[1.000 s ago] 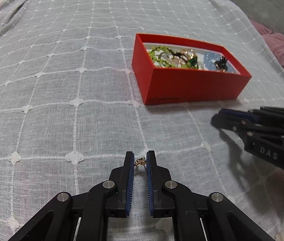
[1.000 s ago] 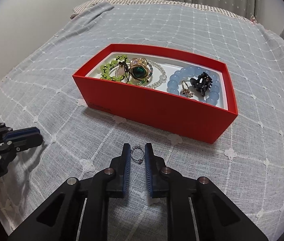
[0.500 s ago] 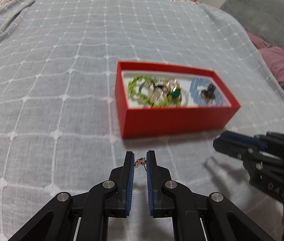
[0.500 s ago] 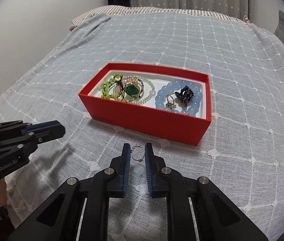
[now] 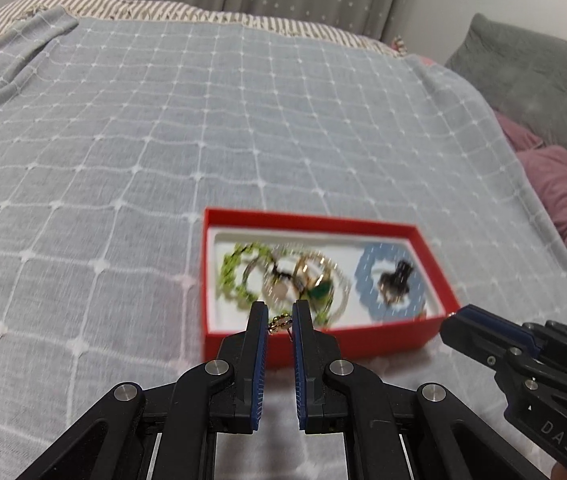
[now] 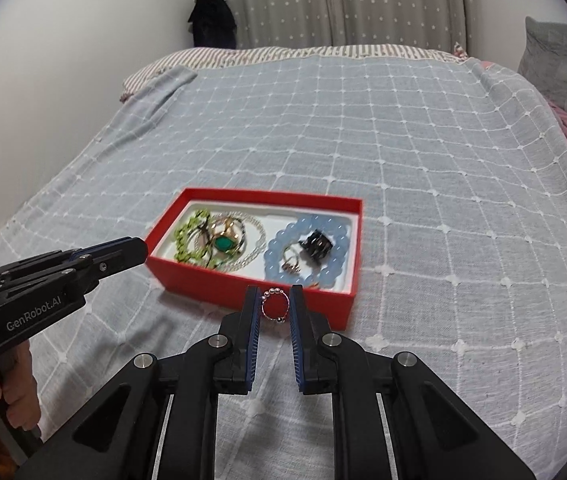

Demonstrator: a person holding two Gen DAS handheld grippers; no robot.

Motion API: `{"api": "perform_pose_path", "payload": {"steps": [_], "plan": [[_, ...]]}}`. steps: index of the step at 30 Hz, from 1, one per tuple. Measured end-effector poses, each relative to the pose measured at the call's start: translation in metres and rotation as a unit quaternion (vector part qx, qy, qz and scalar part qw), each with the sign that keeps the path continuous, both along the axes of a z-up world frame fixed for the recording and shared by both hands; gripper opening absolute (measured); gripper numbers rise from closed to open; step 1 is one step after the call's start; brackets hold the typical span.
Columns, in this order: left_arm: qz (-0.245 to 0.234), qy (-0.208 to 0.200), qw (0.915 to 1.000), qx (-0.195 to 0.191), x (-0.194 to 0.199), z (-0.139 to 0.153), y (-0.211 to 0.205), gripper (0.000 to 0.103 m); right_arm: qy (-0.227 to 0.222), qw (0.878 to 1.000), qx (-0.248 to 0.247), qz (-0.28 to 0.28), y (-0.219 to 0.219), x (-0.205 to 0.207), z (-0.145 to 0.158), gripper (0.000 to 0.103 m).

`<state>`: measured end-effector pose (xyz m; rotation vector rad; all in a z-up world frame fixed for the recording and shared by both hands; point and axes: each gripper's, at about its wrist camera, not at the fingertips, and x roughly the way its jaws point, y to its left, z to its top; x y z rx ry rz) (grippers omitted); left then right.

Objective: Organize jewelry
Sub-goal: 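Carry the gold earring and silver ring over the red box, then open both grippers to drop the earring and ring into the box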

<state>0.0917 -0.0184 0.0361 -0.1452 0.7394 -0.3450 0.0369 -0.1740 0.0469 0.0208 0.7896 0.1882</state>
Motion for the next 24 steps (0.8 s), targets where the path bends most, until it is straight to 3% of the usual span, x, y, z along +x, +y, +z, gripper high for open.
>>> {"api": "perform_pose_path", "payload": {"steps": [17,22,24], "plan": [[0.029,-0.001,0.9994,0.018,0.030,-0.016,-0.011,0.008,-0.014,1.000,-0.028,-0.002,-0.003,0.024,-0.008,0.016],[0.032,-0.001,0.9991,0.027,0.028,-0.015,-0.010,0.026,-0.005,1.000,-0.026,-0.002,-0.001,0.029,-0.013,0.018],[0.031,-0.001,0.9991,0.028,0.027,-0.013,-0.009,0.034,-0.004,1.000,-0.027,-0.004,-0.001,0.029,-0.013,0.030]]}}
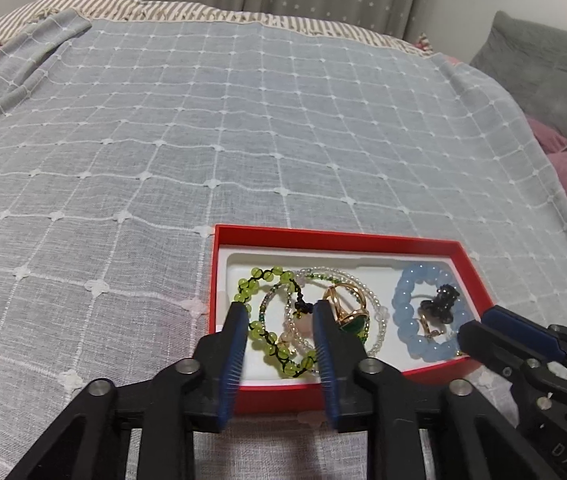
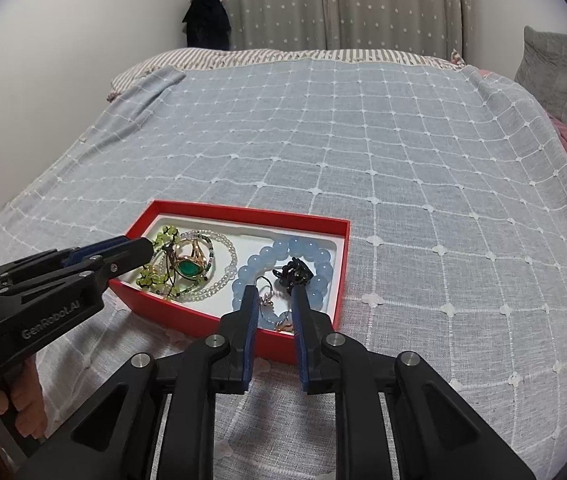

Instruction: Organize jewelry

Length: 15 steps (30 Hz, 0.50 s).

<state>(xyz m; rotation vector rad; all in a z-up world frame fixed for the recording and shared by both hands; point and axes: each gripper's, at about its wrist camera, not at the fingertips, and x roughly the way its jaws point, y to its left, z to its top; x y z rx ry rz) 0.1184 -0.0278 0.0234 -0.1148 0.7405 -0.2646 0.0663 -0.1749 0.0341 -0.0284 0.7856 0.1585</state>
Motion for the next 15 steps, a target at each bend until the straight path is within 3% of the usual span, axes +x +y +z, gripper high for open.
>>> {"api": "perform_pose_path", "payload": {"steps": [3,15], "plan": [[0.000,-0.002,1.0000,0.003,-0.005,0.004,0.002,0.043,-0.005,1.000,0.006,-0.001,-0.001,-0.003,0.004,0.045],[0.020,0.017,0.9991,0.034,-0.043,0.013,0.015,0.085,0.018,0.999,0.003,-0.030,-0.013,-0.036,0.018,0.060]]}}
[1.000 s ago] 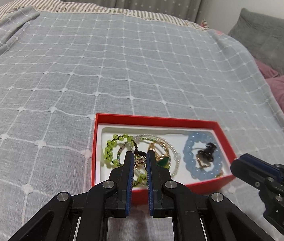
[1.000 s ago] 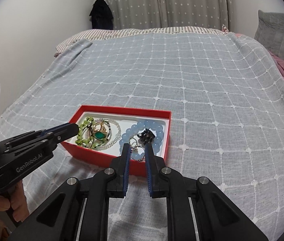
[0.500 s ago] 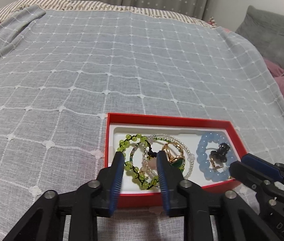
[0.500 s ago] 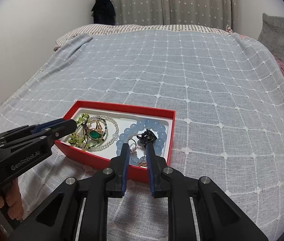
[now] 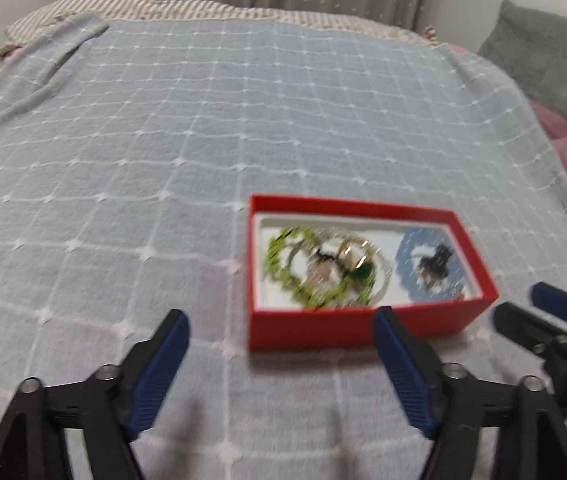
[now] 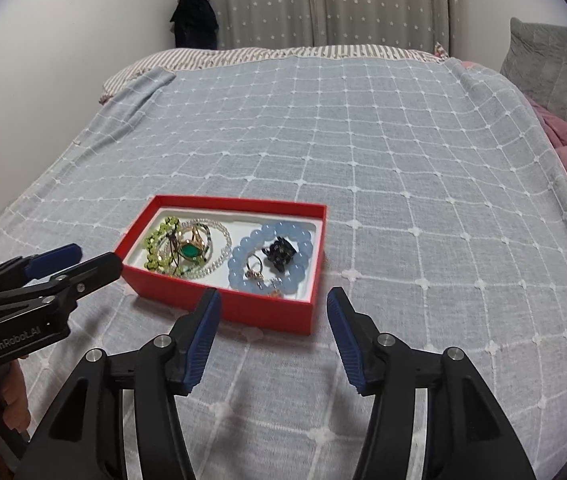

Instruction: Organize jewelry

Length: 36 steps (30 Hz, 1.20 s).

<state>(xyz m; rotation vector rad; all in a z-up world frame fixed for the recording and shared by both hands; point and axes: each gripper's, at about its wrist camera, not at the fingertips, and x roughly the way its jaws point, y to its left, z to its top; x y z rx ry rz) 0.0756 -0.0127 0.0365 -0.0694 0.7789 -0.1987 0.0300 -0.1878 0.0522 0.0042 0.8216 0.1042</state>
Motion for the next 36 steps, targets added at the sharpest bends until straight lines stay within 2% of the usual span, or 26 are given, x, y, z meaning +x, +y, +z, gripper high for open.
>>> {"api": "perform_pose_path", "payload": {"steps": [6,14,21,36], "plan": [[0.034,0.028,0.9987,0.024,-0.018,-0.001,0.005,0.100,0.036,0.999,-0.011,-0.016,-0.001,-0.021,0.002,0.074],[0.037,0.073,0.9955,0.047,-0.035,-0.012,0.003,0.102,0.066,0.997,-0.035,-0.031,0.003,-0.048,0.005,0.083],[0.031,0.079,0.9945,0.062,-0.043,-0.016,0.001,0.102,0.074,0.995,-0.055,-0.036,0.008,-0.055,0.003,0.084],[0.026,0.087,0.9938,0.065,-0.041,-0.021,-0.002,0.102,0.085,0.994,-0.055,-0.041,0.007,-0.049,-0.005,0.084]]}}
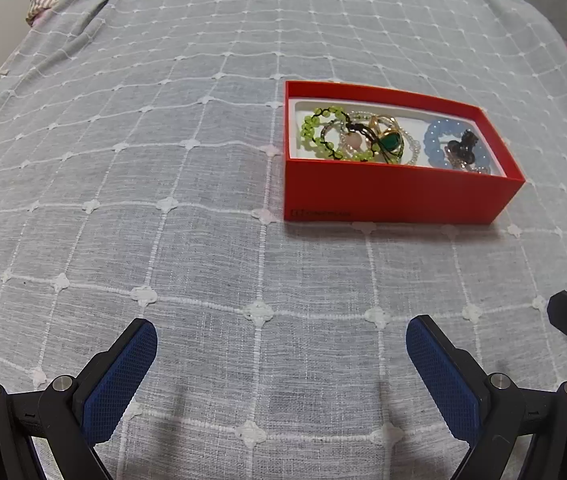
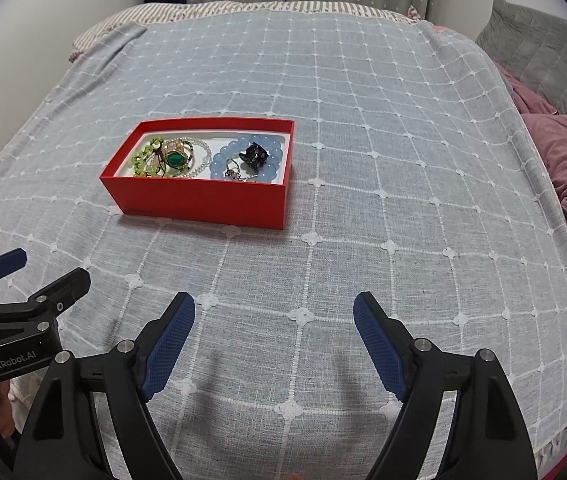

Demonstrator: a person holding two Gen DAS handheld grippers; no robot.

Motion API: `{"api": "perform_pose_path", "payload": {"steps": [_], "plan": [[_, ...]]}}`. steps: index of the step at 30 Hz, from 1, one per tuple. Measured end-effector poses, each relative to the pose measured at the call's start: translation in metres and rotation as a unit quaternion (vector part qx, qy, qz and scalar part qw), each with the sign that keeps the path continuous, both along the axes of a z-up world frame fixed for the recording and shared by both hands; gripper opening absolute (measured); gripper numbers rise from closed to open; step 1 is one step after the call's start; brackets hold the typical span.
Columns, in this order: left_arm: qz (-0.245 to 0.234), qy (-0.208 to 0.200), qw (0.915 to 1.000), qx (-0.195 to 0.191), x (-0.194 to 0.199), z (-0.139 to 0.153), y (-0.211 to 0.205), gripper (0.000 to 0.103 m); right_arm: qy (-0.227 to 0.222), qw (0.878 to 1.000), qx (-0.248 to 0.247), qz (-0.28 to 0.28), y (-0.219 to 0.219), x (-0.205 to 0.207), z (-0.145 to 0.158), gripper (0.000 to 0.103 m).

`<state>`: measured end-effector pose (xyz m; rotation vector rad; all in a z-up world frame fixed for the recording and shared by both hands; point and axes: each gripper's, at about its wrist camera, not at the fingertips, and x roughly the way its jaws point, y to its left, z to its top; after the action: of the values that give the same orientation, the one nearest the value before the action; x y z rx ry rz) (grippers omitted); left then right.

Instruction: Organize jewelry

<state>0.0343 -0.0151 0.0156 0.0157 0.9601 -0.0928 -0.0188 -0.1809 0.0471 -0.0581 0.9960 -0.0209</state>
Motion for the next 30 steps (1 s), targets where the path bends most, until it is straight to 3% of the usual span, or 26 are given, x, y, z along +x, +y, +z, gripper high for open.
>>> {"api": "perform_pose_path", "payload": {"steps": [30], "plan": [[-0.006,0.003,1.0000,0.003,-0.0016,-0.0011,-0.0047,0.102,0.005,1.000,0.002,0.003,0.0045,0.0015,-0.0057,0.084]]}}
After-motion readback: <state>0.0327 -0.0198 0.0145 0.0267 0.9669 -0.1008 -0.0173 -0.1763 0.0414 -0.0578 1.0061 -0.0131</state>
